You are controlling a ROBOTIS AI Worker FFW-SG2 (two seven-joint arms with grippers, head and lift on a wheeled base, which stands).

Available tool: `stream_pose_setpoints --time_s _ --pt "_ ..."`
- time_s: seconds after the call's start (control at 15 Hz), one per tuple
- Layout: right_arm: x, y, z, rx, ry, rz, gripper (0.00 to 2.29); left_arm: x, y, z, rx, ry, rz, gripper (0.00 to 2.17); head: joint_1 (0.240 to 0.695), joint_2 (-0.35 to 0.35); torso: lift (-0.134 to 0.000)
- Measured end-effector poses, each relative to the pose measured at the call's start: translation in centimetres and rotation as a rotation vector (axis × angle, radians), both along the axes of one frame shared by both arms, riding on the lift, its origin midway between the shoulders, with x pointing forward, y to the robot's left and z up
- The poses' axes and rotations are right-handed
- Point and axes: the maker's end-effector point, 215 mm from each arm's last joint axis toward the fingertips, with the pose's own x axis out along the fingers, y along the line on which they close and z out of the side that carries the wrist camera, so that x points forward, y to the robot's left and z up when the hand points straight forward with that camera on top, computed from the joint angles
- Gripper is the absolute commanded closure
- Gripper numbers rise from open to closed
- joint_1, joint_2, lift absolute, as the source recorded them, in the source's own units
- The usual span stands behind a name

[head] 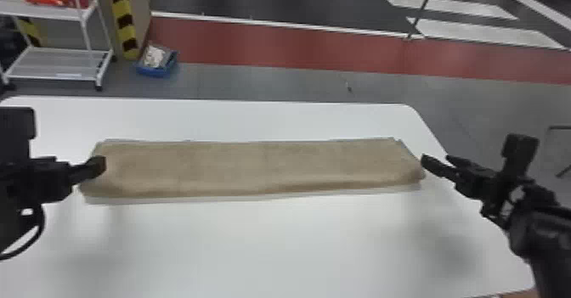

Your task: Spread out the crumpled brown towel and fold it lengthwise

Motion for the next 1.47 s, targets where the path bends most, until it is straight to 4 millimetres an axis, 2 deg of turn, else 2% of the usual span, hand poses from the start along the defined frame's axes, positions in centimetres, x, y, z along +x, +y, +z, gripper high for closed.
stream_pose_setpoints --time_s 0.13,0.2,0.33,0.47,0.53,0.67,0.8,1.07,1.47 --pt "0.2 0.0 0.6 0.009 -0.002 0.009 0.13 0.2 0.4 0.5 0.009 -0.017 0.004 0.16 0.695 -0.205 -0.124" --pt "0.6 -0.2 1.5 0.007 -0.01 0.015 0.14 0.7 0.8 1.1 0.018 -0.036 0.009 0.16 0.695 -0.203 -0.124" --pt "1.9 -0.4 3.3 -0.004 -0.021 0.036 0.15 1.8 1.4 2.3 0.028 -0.061 0.012 0.16 0.695 -0.192 -0.124" --pt "3.3 -0.1 4.0 -0.025 0.007 0.065 0.15 3.1 1.9 3.3 0.03 -0.069 0.014 0.16 0.695 -0.184 -0.124" --pt "3.9 0.6 3.9 -0.045 0.036 0.094 0.15 3.4 2.1 3.3 0.031 -0.055 0.013 0.16 0.695 -0.177 -0.124" --pt "4.7 1.9 3.3 -0.086 0.099 0.144 0.15 3.3 2.2 2.0 0.039 0.017 0.006 0.16 0.695 -0.158 -0.124" --pt "5.0 2.3 2.5 -0.109 0.144 0.156 0.15 3.0 2.1 0.7 0.05 0.086 -0.001 0.16 0.695 -0.154 -0.124" --pt "5.0 1.7 0.9 -0.107 0.21 0.151 0.15 3.0 1.9 -0.3 0.046 0.127 -0.01 0.16 0.695 -0.16 -0.124" --pt "5.0 1.1 0.6 -0.12 0.213 0.146 0.15 3.2 1.4 -0.8 0.04 0.133 -0.015 0.16 0.695 -0.171 -0.124"
